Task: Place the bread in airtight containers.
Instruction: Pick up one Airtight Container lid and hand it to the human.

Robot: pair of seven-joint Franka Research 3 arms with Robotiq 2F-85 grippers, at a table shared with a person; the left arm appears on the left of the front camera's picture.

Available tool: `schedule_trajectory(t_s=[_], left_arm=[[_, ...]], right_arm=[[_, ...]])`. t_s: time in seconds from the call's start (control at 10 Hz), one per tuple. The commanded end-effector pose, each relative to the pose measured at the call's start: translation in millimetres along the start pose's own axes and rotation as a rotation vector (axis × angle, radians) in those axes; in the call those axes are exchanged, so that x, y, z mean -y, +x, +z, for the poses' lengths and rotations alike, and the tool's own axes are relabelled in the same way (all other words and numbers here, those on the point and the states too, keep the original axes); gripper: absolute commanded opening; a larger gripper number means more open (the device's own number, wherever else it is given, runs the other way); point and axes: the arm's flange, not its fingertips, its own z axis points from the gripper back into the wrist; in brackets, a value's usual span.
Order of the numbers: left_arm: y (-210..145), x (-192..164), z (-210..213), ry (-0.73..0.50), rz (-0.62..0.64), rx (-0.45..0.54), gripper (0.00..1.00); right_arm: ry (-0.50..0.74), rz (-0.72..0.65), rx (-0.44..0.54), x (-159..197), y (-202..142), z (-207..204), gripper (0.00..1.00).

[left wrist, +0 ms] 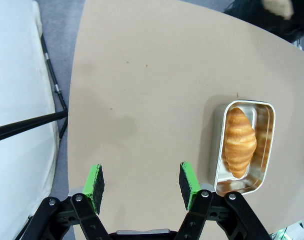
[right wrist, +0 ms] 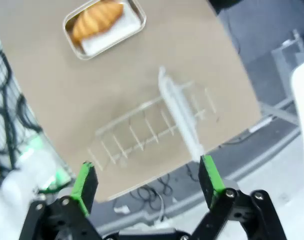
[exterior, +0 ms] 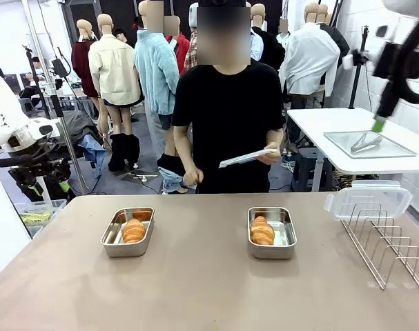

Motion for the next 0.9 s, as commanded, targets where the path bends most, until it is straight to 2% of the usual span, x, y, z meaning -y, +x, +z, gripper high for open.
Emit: schedule_trajectory(t_s=[0.0, 0.1, 0.3, 0.5, 0.6, 0.8], left_arm=[[0, -1, 2, 0.012, -0.010, 0.002, 0.78], [0, -1, 2, 0.012, -0.010, 0.002, 0.78], [0, -1, 2, 0.012, -0.010, 0.002, 0.78], [0, -1, 2, 0.012, -0.010, 0.002, 0.78], [0, -1, 2, 0.012, -0.010, 0.002, 0.78], [0, -1, 2, 0.012, -0.010, 0.002, 0.78]], right_arm=[[-0.083, 0.137, -0.045, -25, -42, -16, 1.00], [-0.117, 0.213, -0.084, -33, -60, -24, 1.00], [-0.097, 0.311, -0.117, -30, -75, -39, 1.00], [-0.070, 0.347, -0.077, -21, -75, -52, 1.00], [-0.070, 0.293, -0.111, -30, -77, -35, 1.00], [-0.070, 0.293, -0.111, -30, -77, -35, 1.00]])
